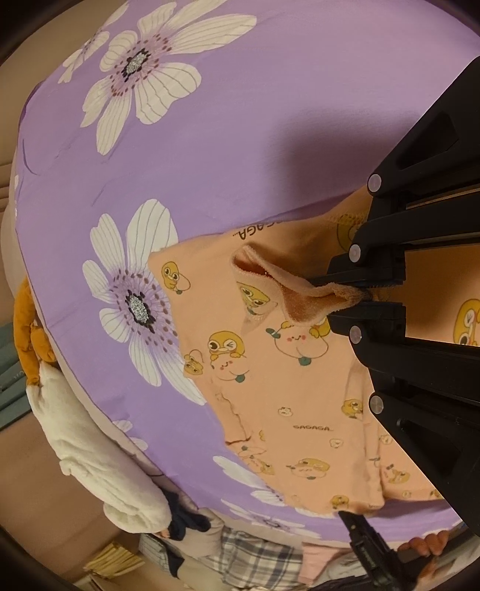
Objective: Fold small clothes
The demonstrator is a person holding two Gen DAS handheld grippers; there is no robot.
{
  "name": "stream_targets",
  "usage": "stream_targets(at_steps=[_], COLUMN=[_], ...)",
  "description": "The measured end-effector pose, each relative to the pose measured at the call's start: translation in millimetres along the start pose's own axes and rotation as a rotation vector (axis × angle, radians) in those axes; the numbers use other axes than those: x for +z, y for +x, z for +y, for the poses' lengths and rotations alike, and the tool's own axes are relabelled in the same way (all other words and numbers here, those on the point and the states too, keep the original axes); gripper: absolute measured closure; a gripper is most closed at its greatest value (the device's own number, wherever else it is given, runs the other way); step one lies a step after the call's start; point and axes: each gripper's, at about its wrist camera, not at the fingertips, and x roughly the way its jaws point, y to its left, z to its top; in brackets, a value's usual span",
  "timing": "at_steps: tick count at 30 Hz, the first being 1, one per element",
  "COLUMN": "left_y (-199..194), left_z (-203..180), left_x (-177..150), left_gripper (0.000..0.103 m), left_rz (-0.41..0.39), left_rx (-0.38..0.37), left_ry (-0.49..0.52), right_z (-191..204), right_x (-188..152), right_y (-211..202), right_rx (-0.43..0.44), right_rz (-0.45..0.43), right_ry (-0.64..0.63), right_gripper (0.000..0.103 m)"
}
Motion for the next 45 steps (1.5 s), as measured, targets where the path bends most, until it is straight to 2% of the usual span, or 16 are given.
stream_targets(at_steps=[13, 22, 33, 45], left_y=[12, 13, 10, 6], left_z=[-5, -4, -4, -3], left_x=[-2, -3, -4, -6], left_gripper=[0.053, 0.053, 0.053, 0.053], left_rz=[-0.003, -0.008, -0.016, 0.000], left_rx=[0.056, 0.056, 0.064, 0.051], left_ry=[0.028, 0.027, 0.029, 0.019], right_z=[-17, -23, -23, -16], right_x=[-2, -1, -4, 0], right_y=[-5, -13, -14, -35], right_rx=[0.031, -0.017, -0.006, -0.023], right_rz=[0.003, -0.002, -0.002, -0.081], right_ry=[0.062, 0.060, 0.024, -0.022], right_gripper=[0.097, 0.097, 0.097, 0.098])
